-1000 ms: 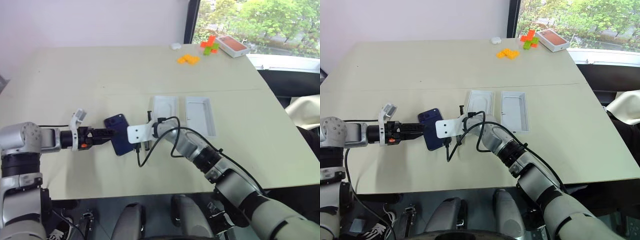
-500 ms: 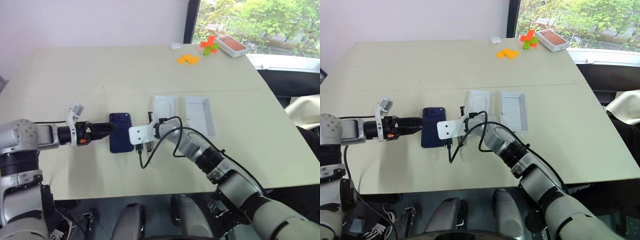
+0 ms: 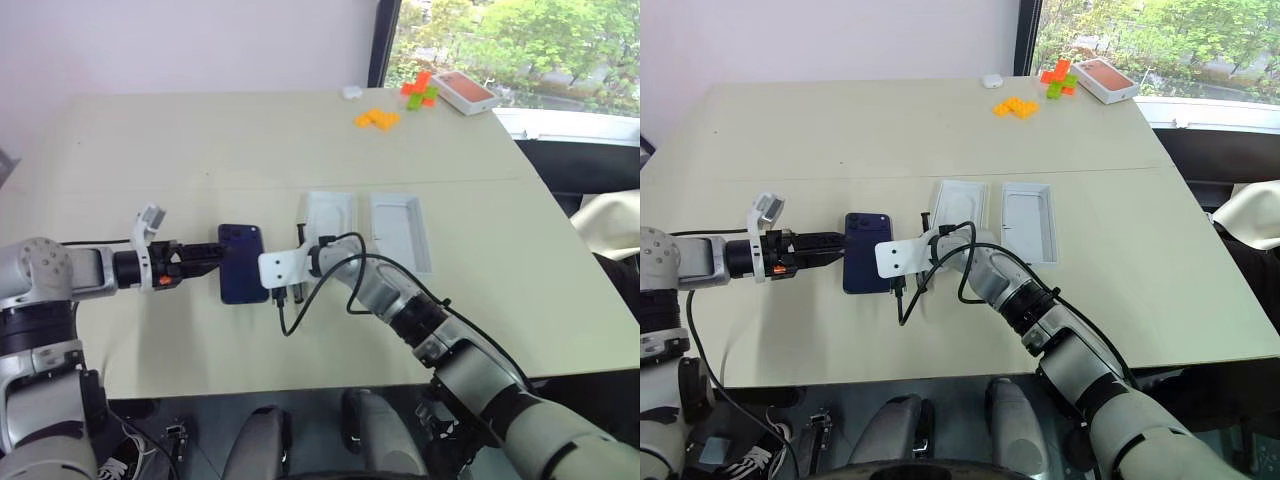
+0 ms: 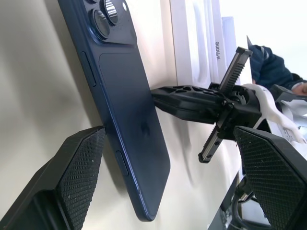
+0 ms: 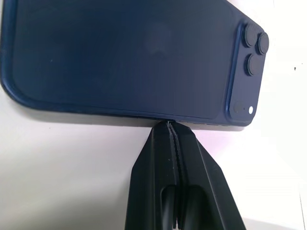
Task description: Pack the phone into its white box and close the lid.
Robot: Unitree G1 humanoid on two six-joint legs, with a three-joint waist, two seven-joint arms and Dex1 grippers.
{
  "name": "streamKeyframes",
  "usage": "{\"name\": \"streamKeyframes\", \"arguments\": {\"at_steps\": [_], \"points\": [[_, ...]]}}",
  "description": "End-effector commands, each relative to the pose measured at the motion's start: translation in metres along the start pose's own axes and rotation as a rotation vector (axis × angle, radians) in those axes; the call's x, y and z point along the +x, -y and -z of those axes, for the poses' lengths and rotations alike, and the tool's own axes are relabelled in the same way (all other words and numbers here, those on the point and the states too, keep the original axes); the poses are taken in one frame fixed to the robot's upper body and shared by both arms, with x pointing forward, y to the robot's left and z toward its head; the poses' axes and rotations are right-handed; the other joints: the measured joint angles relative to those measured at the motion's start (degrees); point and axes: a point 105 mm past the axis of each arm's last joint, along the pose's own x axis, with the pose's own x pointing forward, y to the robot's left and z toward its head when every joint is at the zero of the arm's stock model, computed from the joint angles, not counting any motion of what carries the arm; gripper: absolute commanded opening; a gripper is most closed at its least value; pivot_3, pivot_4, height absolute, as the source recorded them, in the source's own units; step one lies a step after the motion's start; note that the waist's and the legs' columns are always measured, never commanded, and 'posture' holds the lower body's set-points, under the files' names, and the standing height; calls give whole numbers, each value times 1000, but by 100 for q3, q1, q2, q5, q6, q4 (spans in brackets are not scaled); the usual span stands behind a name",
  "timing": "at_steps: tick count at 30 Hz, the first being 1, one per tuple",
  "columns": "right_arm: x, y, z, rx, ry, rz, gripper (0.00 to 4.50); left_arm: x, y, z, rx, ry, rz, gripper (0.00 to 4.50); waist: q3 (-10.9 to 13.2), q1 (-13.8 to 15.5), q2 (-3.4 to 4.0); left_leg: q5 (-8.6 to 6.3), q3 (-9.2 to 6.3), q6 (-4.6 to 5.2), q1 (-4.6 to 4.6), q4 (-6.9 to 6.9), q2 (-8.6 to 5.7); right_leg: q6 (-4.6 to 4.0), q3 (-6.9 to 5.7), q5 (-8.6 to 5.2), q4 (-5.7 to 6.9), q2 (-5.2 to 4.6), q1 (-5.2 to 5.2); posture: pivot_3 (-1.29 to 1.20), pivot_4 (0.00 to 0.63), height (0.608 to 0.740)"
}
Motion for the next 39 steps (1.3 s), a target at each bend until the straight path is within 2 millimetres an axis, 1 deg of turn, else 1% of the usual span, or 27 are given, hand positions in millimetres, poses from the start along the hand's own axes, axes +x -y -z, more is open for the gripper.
{"name": "streamKeyframes", "arguments": {"at_steps": [1,4,7,8,11,12,16,18,21,27,29,33,37,39], "points": [[7,-5,-19,-22,64,-18,45,13,21,3,48,-32,104,4500,0,1,0,0,-3,-1,-1,0,0,0,-2,0,-1,-1,1,0,150,740],[7,-5,-19,-22,65,-15,45,13,18,-1,8,-7,109,4500,0,2,0,1,-7,-2,-1,0,-2,0,-4,0,0,-2,1,0,150,740],[6,-3,-19,-13,69,-10,45,11,16,-3,8,-10,81,4500,0,-1,0,2,-11,-4,-3,0,-2,0,-8,0,-1,-2,1,0,150,740],[6,-3,-19,-15,68,-9,45,11,15,-1,28,-25,51,4500,0,-2,0,2,-12,-4,-4,0,-2,0,-9,0,-1,-2,1,0,150,740],[6,-4,-19,-19,68,-9,45,8,18,-4,74,-42,6,4500,1,-9,-1,3,-15,-6,-6,0,-2,0,-11,0,-1,-2,-1,0,150,740],[6,-4,-19,-16,69,-9,45,8,17,-7,64,-34,-9,4500,1,-7,-1,4,-17,-7,-8,0,-2,0,-11,0,-2,-2,-2,0,150,740],[6,-4,-20,-16,70,-8,45,11,14,-9,59,-33,-49,4500,1,-10,-1,5,-23,-10,-10,-2,-2,0,-14,0,-1,-2,-3,0,150,740],[6,-4,-19,-20,68,-6,45,12,16,-12,66,-21,-57,4500,1,-10,-1,5,-24,-11,-11,-5,-2,0,-14,0,-2,-1,-6,0,150,740],[6,-4,-20,-15,73,-5,45,14,13,-17,46,10,-86,4500,1,-9,-1,7,-25,-14,-13,-5,-2,0,-15,0,-2,-1,-7,0,150,740],[6,-4,-20,-15,73,-5,45,24,22,-13,79,8,-75,4500,2,-8,-3,8,-28,-16,-14,-6,-2,-1,-16,0,-2,-1,-8,0,150,740],[6,-4,-20,-15,74,-6,45,23,22,-12,79,9,-85,4500,2,-6,-2,9,-30,-18,-15,-7,-2,-1,-17,1,-2,-2,-8,0,150,740],[6,-5,-21,-13,77,-8,45,22,30,-11,96,3,-60,4500,2,-4,-2,10,-31,-19,-15,-6,-2,-1,-18,1,-2,-3,-7,0,150,740],[6,-5,-22,-11,79,-9,45,19,25,-7,75,2,-82,4500,2,-6,-2,10,-33,-19,-14,-7,-4,-1,-19,1,-2,-4,-7,0,150,740],[6,-6,-22,-10,80,-9,45,20,31,-6,80,5,-47,4500,2,-4,-2,10,-33,-19,-14,-8,-4,-1,-19,1,-3,-4,-7,0,150,740]]}}
